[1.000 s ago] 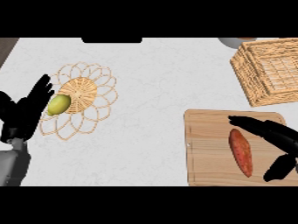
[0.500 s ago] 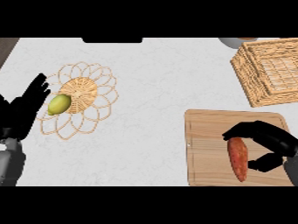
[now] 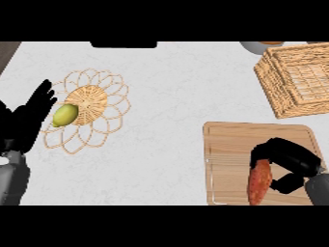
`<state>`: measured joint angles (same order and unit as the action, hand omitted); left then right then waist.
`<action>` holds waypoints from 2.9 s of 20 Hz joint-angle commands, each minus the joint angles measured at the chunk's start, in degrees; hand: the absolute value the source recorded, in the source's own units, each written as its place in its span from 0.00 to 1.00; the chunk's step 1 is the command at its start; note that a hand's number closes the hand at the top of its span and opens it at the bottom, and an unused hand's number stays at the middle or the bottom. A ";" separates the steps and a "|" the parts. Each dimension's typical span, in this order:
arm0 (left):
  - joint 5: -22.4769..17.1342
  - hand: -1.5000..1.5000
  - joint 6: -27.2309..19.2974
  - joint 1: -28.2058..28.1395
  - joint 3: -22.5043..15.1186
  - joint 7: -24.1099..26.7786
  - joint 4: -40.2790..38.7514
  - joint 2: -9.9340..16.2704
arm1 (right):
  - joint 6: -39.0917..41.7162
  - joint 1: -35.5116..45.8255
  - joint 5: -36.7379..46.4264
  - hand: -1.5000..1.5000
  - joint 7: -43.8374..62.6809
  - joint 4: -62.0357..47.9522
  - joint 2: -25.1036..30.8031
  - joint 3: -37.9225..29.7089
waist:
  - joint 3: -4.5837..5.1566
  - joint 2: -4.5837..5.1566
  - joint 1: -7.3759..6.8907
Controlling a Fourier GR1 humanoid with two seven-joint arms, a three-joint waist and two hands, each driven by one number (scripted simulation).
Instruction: Pick the sweet potato from the cutting board and place it in the basket
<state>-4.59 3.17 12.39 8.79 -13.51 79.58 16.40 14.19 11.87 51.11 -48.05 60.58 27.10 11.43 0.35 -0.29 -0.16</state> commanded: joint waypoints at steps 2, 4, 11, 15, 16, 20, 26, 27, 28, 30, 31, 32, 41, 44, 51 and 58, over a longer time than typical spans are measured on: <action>1.62 0.50 -0.79 0.22 0.35 3.98 -4.14 -1.39 | 2.34 -7.32 1.52 1.00 7.31 12.92 -2.34 1.84 | -0.29 0.15 0.87; 0.42 0.50 1.69 -0.83 2.13 5.78 -5.06 1.06 | 1.75 -14.02 1.25 1.00 10.48 18.85 -1.98 1.64 | -0.24 0.02 1.53; -0.13 0.50 0.20 -1.01 1.98 1.37 -1.63 0.12 | -6.93 -40.19 0.84 1.00 10.18 35.69 1.92 0.23 | -0.26 0.00 2.11; 0.20 0.50 -0.20 -1.17 1.52 0.06 0.65 0.20 | -1.54 -43.90 -11.81 1.00 5.21 40.27 -3.19 0.32 | -0.29 0.00 1.94; 1.66 0.50 -0.84 -2.67 0.08 1.20 -0.24 -1.21 | 0.65 -45.16 -16.00 1.00 2.69 43.47 -0.58 -2.61 | -0.26 0.05 2.08; -1.10 0.50 1.77 -2.46 2.75 1.60 -0.61 1.17 | 2.62 -52.39 -26.34 1.00 -1.98 54.18 -0.16 -7.11 | -0.22 -0.03 2.39; 0.65 0.50 -0.44 -1.85 1.32 -0.68 1.73 0.02 | 7.24 -60.25 -41.43 1.00 7.93 71.89 0.43 -21.02 | -0.24 0.12 1.63; 0.83 0.50 -1.02 -2.40 0.12 -1.19 3.67 -1.47 | 8.03 -60.10 -43.58 1.00 12.11 73.85 0.19 -22.93 | -0.25 0.15 1.16; 1.11 0.50 -0.66 -3.14 -0.30 0.46 2.39 -2.17 | 7.77 -61.01 -44.02 1.00 13.38 75.65 -0.42 -24.25 | -0.26 0.19 1.18; -0.93 0.50 1.80 -0.76 1.94 -0.23 1.54 0.84 | 9.55 -57.95 -51.52 1.00 19.83 78.08 0.93 -29.85 | -0.23 0.39 0.66; 2.32 0.50 -2.28 1.44 -0.13 -1.93 1.78 -1.26 | 8.92 -56.90 -52.45 1.00 23.28 79.76 0.21 -29.86 | -0.26 0.41 0.74; 0.97 0.50 -1.03 0.00 -0.21 -4.44 5.19 -0.80 | 7.22 -54.09 -51.82 1.00 26.43 80.02 -0.71 -29.33 | -0.29 0.33 0.11; -0.39 0.50 1.07 1.28 1.37 -3.48 2.60 0.39 | 0.66 -32.28 -67.92 1.00 54.87 79.94 8.95 -37.88 | -0.23 0.54 -1.06; 2.40 0.50 -0.64 0.32 -0.54 -0.26 0.12 -1.96 | -2.18 -21.43 -67.85 1.00 61.94 74.10 13.19 -36.56 | -0.24 0.60 -1.11; 0.68 0.50 1.60 2.16 1.38 0.63 -2.11 -0.42 | -4.36 -7.30 -58.23 1.00 63.21 56.82 18.97 -34.93 | -0.33 0.60 -0.73; 0.68 0.50 1.37 -0.83 0.67 -1.77 3.07 -1.09 | -6.10 3.10 -48.45 1.00 55.63 38.08 17.10 -27.04 | -0.38 0.42 -1.19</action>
<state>-2.84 3.74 14.26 9.30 -12.89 78.08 14.94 9.04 10.87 -2.75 12.17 107.66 45.57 -19.02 0.03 0.27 -1.11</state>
